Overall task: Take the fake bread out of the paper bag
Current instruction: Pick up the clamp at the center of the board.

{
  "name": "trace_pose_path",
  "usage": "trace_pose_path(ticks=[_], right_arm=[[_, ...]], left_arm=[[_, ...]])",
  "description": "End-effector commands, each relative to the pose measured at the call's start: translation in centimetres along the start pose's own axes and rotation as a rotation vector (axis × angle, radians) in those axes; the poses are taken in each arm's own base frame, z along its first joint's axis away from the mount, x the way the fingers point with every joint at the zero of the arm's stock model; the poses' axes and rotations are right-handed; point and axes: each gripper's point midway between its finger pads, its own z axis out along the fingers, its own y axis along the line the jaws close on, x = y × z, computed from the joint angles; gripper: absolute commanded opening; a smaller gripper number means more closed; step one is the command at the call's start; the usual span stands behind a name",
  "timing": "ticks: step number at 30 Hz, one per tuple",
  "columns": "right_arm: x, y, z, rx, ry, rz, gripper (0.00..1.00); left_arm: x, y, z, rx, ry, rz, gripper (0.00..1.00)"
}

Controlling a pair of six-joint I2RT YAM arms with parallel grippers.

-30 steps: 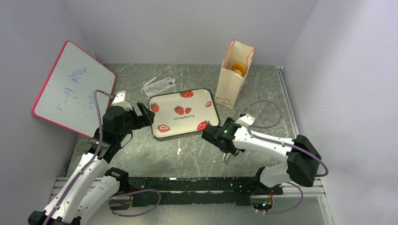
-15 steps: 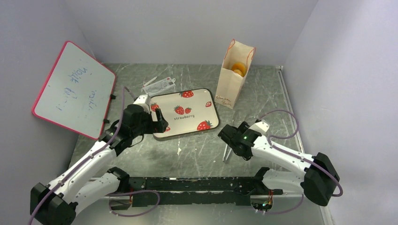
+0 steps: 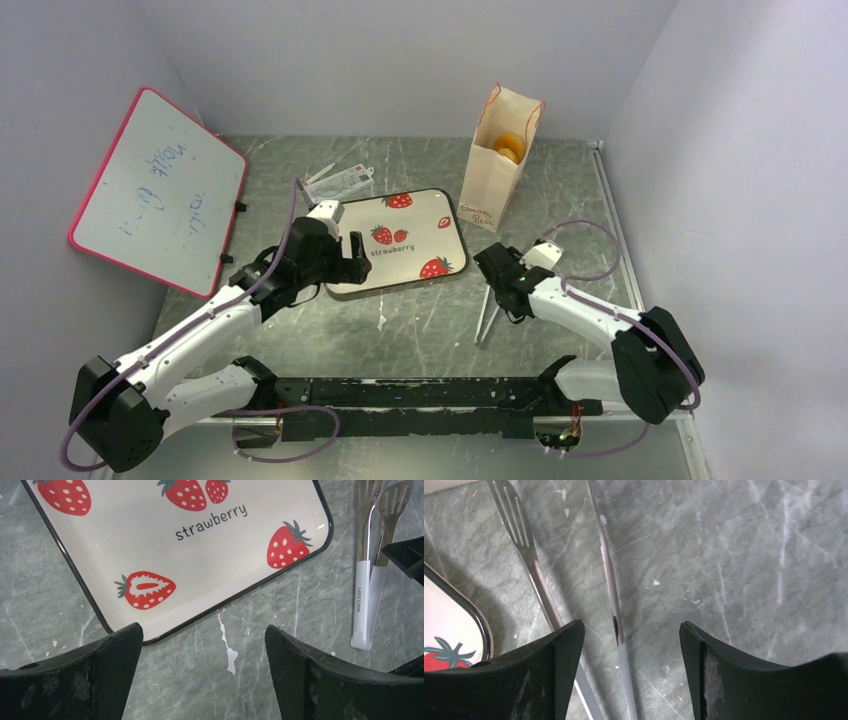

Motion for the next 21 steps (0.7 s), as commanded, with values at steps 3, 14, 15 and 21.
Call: trace_pose_path(ticks=[3, 14, 15, 21], right_arm=[[1.5, 1.1, 1.3, -0.024, 0.043, -0.044, 0.72], [3.6, -0.3, 1.4, -0.012, 0.109, -0.068, 0.17], [3.6, -0.3, 1.4, -0.011, 0.113, -0.073, 0.08], [2.9, -0.1, 0.4, -0.028, 0.111, -0.079, 0.0]], left_arm=[[-2.2, -1.0, 0.0, 0.018, -0.06, 0.022, 0.96], [-1.8, -2.5, 0.3, 0.106, -0.05, 0.016, 0.96], [-1.5, -3.0, 0.3, 0.14, -0.046, 0.015, 0.96], [-0.7, -3.8, 0.2, 0.204, -0.043, -0.01, 0.96]])
